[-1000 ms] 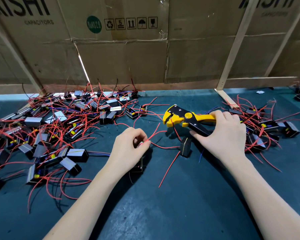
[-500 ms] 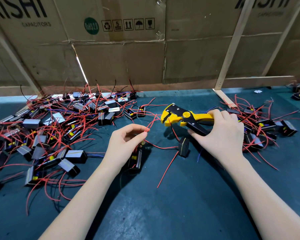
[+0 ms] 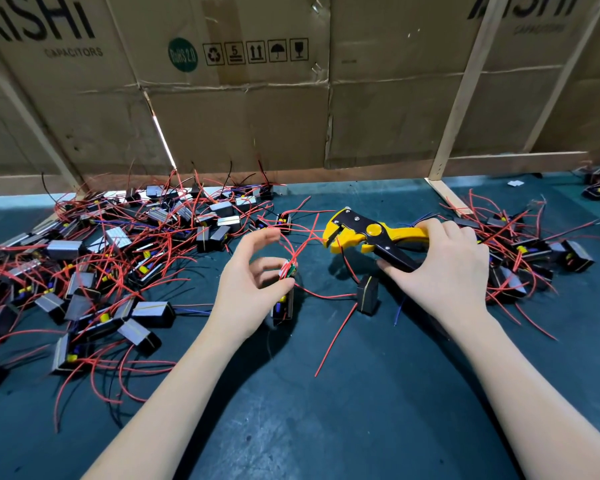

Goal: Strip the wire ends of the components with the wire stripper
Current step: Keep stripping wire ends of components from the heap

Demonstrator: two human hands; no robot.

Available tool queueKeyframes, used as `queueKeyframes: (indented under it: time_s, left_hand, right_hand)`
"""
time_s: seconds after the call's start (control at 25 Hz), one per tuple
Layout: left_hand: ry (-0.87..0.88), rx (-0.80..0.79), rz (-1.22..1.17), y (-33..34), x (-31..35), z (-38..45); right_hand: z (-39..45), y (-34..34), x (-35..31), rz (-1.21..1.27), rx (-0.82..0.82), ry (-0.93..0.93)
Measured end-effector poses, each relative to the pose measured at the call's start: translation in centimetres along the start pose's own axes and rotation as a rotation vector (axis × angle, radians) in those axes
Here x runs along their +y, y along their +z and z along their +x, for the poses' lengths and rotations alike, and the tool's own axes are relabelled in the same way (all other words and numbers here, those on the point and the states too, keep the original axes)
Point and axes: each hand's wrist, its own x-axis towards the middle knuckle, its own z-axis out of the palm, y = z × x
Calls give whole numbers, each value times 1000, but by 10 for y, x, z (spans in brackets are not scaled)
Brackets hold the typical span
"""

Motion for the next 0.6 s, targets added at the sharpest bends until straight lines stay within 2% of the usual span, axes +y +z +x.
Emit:
queueKeyframes:
  time_s: [0.24, 0.44, 0.6]
  left_hand:
    - [-39, 81, -33, -1, -1, 0]
    - [-68, 53, -94, 0, 1, 0]
    - [-2, 16, 108, 2, 4, -3]
  right_hand:
    - [-1, 2, 1, -9, 3, -12]
    - [-1, 2, 1, 1, 12, -12]
    - [-1, 1, 0, 29, 23, -8]
